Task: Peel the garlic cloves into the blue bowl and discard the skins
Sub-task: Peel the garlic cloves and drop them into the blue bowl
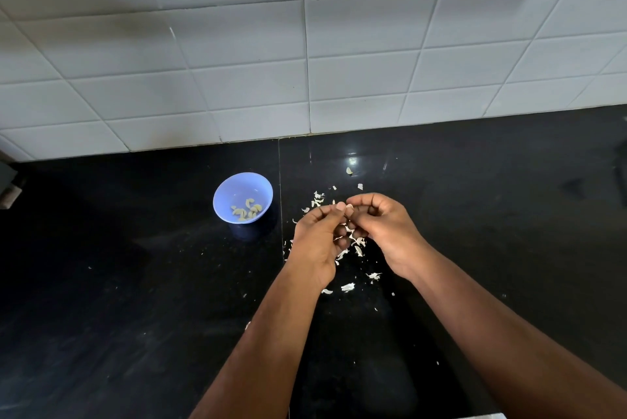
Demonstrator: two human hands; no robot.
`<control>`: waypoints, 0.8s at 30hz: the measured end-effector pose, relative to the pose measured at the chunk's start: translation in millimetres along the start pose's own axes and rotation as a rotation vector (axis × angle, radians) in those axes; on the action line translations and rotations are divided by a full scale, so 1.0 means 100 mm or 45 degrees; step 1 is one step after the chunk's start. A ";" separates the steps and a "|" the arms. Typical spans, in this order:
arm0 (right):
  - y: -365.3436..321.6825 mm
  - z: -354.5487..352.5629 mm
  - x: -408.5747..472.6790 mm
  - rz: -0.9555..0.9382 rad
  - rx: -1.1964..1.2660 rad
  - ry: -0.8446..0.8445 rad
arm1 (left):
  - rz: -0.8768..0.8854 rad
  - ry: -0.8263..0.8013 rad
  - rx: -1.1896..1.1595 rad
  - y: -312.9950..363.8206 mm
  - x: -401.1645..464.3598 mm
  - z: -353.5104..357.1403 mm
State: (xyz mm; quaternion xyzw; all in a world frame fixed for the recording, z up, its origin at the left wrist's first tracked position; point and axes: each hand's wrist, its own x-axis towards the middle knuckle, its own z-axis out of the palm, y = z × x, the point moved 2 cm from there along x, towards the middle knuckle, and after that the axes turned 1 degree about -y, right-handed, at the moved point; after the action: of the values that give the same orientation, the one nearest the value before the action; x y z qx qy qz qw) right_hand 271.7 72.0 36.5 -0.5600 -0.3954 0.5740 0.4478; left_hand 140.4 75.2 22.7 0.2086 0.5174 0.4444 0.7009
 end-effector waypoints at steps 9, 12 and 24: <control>0.03 -0.01 -0.01 0.129 0.392 -0.042 | 0.061 0.080 -0.040 -0.05 -0.07 0.11; 0.02 0.04 -0.01 0.114 0.379 -0.073 | 0.081 0.120 -0.075 -0.01 -0.07 0.11; 0.16 -0.22 0.12 0.053 -0.437 0.059 | 0.184 0.229 1.163 -0.04 -0.03 -0.25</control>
State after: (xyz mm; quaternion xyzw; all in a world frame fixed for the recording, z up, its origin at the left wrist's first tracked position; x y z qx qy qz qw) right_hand 292.6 77.6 16.2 -0.6496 -0.4654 0.4941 0.3425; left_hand 118.8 66.4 11.5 0.4920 0.7028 0.2353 0.4569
